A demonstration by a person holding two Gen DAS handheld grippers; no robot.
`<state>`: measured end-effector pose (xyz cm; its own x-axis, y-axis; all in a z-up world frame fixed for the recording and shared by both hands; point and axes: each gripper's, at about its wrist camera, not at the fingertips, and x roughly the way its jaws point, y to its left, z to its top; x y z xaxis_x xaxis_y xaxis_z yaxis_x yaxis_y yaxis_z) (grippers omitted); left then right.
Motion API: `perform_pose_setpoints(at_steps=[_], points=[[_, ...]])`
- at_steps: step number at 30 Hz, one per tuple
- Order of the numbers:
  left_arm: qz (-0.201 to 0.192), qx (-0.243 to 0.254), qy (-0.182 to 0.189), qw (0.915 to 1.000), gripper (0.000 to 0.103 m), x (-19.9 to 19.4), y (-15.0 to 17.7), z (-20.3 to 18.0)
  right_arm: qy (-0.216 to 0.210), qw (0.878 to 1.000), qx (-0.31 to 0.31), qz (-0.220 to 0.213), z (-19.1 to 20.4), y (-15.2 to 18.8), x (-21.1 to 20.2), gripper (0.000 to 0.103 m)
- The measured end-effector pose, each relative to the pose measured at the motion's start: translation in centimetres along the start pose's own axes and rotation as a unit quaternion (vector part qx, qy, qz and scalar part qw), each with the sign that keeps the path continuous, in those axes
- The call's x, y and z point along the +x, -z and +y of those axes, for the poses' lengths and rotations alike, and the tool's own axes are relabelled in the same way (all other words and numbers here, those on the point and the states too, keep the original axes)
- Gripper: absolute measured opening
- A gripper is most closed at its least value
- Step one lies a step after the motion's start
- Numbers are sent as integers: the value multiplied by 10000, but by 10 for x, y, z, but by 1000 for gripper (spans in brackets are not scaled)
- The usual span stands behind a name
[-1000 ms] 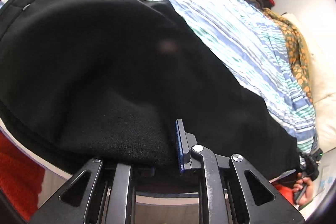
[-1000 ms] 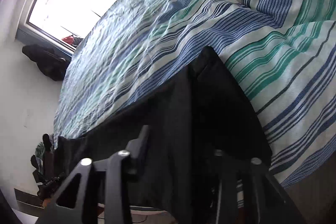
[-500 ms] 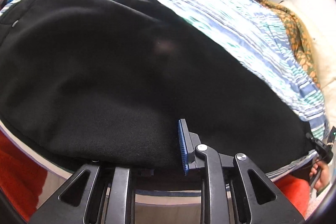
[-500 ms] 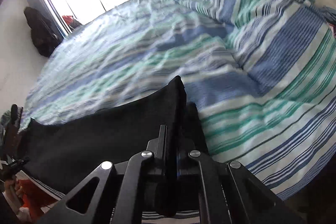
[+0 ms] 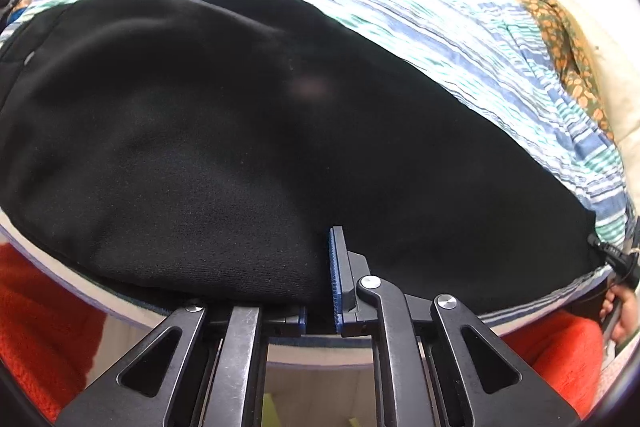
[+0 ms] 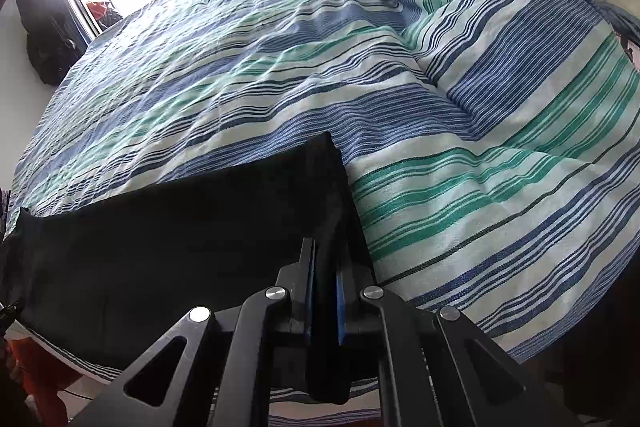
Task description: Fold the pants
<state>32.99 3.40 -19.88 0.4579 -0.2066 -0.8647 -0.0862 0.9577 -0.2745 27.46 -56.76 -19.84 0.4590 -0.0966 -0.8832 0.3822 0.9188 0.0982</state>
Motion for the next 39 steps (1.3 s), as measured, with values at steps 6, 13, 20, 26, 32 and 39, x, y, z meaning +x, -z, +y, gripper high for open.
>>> perform_pose_setpoints(at_steps=[6, 13, 20, 26, 32, 39], points=[[97, 187, -184, 9996, 21, 2, 3, -8, 222, 9996, -151, -35, 7, -1, 1, 10], [250, -51, -242, 9994, 68, -69, 25, 15, 156, 9973, 190, -697, -17, 16, -55, 76], [-305, 56, -671, 9973, 76, -52, -33, 52, -348, 9931, -783, -801, 23, 18, -64, 72], [-40, 900, -1393, 9861, 66, -16, -14, 63, -383, 9965, -605, 438, 23, 14, 3, 64], [-159, 842, -1394, 9865, 74, -15, -9, 69, -563, 9961, -514, 451, 19, 14, 6, 65], [-331, 986, -1505, 9831, 86, -6, -3, 61, -506, 9952, -661, 512, 25, 14, 10, 71]])
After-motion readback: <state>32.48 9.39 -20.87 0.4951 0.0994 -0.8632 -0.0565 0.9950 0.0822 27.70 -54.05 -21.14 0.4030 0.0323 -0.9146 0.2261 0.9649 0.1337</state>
